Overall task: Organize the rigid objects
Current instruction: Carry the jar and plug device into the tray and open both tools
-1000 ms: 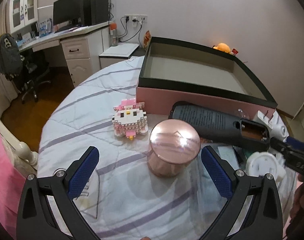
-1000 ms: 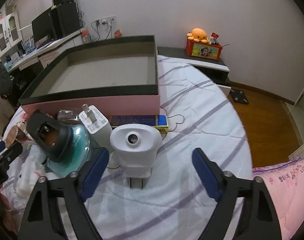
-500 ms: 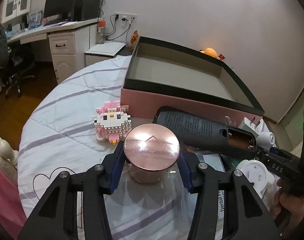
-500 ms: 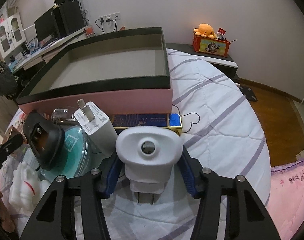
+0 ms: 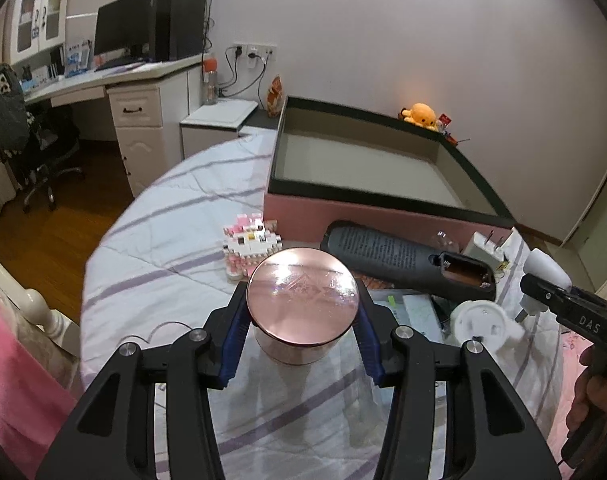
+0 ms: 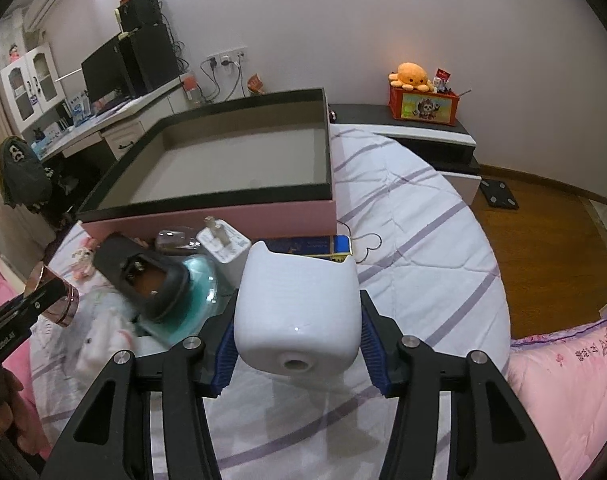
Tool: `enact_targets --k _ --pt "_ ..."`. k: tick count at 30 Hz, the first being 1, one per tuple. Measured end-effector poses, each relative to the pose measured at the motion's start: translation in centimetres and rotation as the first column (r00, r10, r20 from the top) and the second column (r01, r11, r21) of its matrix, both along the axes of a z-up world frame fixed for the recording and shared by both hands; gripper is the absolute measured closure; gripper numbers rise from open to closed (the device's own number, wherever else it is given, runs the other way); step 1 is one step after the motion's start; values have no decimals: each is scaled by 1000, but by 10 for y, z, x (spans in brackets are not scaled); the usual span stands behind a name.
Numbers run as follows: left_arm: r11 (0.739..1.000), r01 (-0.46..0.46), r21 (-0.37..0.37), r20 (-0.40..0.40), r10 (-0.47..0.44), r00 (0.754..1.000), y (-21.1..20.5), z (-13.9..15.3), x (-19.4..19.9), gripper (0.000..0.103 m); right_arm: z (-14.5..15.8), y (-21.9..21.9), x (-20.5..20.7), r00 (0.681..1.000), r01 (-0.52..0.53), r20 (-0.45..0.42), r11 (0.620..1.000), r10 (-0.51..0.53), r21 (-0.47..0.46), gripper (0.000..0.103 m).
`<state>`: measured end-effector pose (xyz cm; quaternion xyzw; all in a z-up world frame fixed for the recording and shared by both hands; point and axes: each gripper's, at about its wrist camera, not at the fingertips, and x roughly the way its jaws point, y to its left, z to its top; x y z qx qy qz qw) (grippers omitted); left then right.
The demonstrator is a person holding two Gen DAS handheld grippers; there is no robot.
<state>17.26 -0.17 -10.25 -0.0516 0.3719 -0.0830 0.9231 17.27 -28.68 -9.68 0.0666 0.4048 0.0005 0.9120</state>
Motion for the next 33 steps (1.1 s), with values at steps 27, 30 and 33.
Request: enact_targets --k 27,30,33 --pt "995 56 81 -19 -54 998 -69 33 156 54 17 36 159 993 -120 2 993 120 18 49" --pt "994 59 97 -57 -53 997 -76 17 167 54 -2 35 171 992 -112 -51 994 112 6 49" --pt "991 64 118 -93 -53 994 -81 3 176 53 -12 36 175 991 -107 -83 994 106 -16 49"
